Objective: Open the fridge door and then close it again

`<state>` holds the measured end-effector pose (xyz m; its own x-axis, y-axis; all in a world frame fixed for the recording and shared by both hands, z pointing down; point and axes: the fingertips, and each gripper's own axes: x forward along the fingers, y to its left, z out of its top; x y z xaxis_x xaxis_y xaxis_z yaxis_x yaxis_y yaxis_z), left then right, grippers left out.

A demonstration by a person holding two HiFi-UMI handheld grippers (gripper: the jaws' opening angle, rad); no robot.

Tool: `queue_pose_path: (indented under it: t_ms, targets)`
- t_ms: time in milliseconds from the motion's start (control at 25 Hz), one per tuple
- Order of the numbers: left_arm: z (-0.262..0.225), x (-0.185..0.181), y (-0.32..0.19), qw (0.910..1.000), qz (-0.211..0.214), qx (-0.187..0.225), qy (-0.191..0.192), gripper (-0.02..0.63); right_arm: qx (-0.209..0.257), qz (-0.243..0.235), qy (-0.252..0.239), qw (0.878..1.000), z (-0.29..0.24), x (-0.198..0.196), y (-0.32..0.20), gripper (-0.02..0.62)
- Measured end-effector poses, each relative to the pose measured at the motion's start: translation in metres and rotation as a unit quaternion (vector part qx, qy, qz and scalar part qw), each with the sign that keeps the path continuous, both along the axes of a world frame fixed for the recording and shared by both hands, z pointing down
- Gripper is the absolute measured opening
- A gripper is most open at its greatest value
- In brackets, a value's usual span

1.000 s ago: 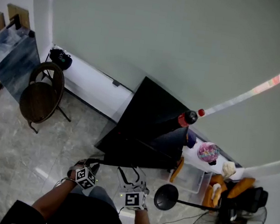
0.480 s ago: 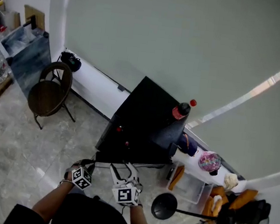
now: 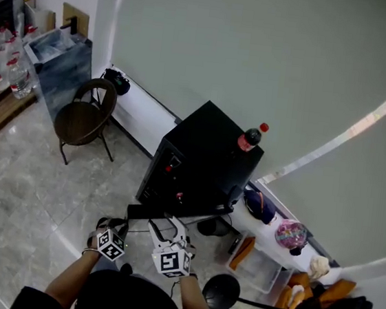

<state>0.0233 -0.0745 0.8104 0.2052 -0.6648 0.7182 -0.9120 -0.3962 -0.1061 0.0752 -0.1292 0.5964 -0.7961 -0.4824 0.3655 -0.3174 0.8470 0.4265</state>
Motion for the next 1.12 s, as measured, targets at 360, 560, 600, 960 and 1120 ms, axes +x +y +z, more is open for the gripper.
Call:
queue_pose_path:
  t_ms: [360, 560, 600, 960, 1120]
  targets:
    - [0.001, 0.036, 0.036, 0.9986, -0.049, -0.015, 0.008, 0.051, 0.007, -0.042, 0.006, 0.999, 0.002, 0.029, 0.030, 0.218]
    - [0.004, 0.052, 0.051, 0.9990, -0.038, -0.023, 0.004, 0.046, 0.007, -0.053, 0.013, 0.998, 0.008, 0.042, 0.042, 0.216]
    - [0.005, 0.055, 0.054, 0.9991, -0.035, -0.024, 0.004, 0.046, 0.006, -0.056, 0.017, 0.998, 0.008, 0.044, 0.044, 0.216]
    - [0.003, 0.085, 0.073, 0.9986, -0.049, -0.019, -0.002, 0.041, 0.031, -0.055, 0.037, 0.997, 0.004, 0.067, 0.063, 0.190]
    - [0.006, 0.106, 0.086, 0.9984, -0.053, -0.019, 0.006, 0.041, 0.025, -0.046, 0.043, 0.998, 0.006, 0.082, 0.073, 0.183]
